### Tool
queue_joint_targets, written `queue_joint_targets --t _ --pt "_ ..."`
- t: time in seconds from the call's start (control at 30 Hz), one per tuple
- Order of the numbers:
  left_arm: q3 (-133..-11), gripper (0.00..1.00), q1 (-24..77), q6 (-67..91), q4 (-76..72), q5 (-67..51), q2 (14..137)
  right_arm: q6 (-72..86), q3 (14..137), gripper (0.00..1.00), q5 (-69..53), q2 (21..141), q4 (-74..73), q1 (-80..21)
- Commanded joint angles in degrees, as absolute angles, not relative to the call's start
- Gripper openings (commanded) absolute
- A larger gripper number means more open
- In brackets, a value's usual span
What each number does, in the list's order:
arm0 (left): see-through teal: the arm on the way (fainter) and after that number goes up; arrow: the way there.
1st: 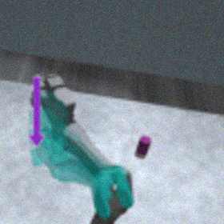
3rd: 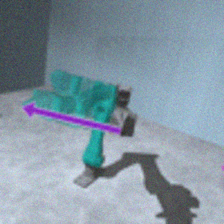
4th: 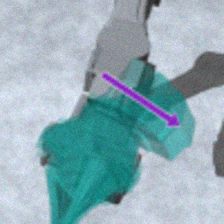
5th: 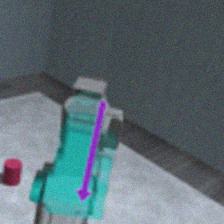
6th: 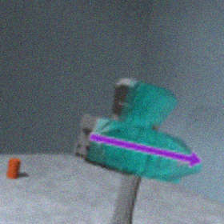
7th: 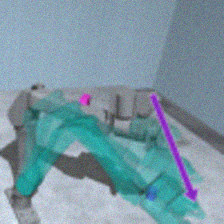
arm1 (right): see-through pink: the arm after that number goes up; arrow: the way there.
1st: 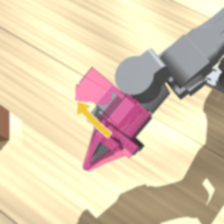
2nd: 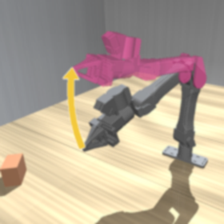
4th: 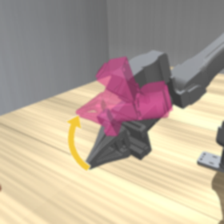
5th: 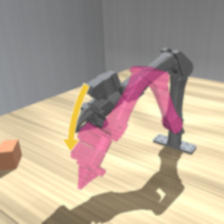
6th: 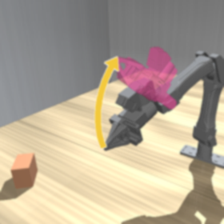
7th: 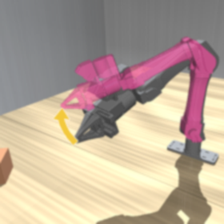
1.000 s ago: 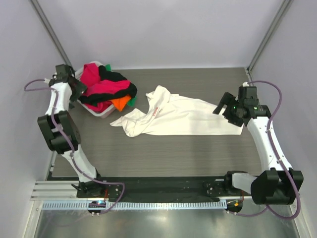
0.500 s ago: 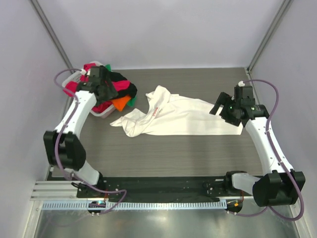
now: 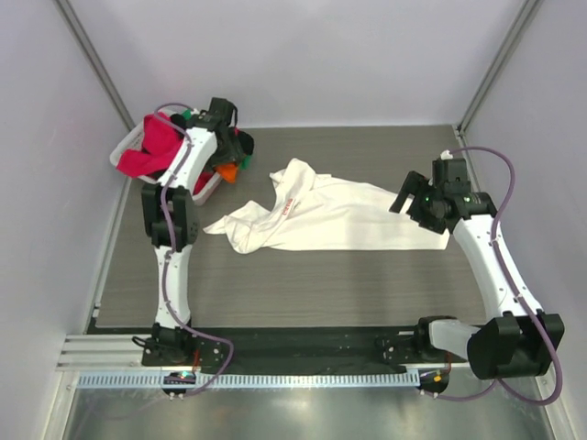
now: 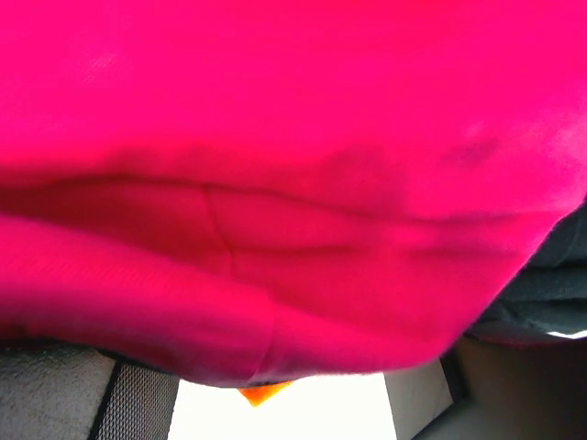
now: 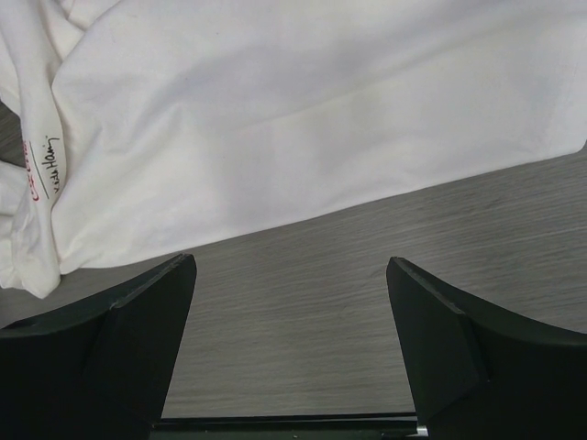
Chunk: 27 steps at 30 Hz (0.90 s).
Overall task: Fold and stack the t-shirts
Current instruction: Flatten the tshirt out
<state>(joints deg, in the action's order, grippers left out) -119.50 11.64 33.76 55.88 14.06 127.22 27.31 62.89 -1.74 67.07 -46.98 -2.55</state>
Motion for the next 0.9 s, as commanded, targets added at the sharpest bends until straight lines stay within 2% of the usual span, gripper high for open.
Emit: queue_joint_targets --t 0.0,0.17,0.27,0.33,0.37,0.43,0.63,0.77,0.87 --pt "-133.1 0.75 9.2 33.9 61.8 16.9 136.0 26.5 63.5 0.92 -0.4 68.3 -46.4 -2.7" --pt "-148.8 0.78 3.4 36.3 63.2 15.3 145.4 26.5 62.8 0.91 -0.3 70.4 -45.3 -3.3" --pt "-147.4 0.92 -2.3 39.6 56.3 10.6 144.9 26.5 62.6 0.91 -0.3 71.5 -44.5 -4.3" --pt "-147.7 0.94 -5.0 40.4 52.9 7.4 143.3 26.5 62.5 0.92 -0.3 71.8 -43.8 -5.4" --pt "-148.1 1.00 -5.4 40.6 51.8 7.2 142.2 25.9 62.8 0.92 -0.3 72.4 -43.4 -6.0" --pt "-148.3 1.00 -5.3 39.5 47.9 6.1 137.6 25.9 63.6 0.93 2.0 73.1 -43.4 -6.7" --pt "-138.3 1.00 -3.4 40.6 46.8 2.6 121.8 27.9 65.3 0.93 4.7 73.8 -43.6 -7.6" --pt "-124.7 1.00 -2.4 41.0 49.1 3.4 107.1 28.0 65.3 0.93 6.2 74.0 -45.5 -7.6" --pt "-112.6 1.00 2.3 38.6 49.1 4.7 99.1 29.1 64.3 0.95 10.0 73.4 -46.9 -7.6"
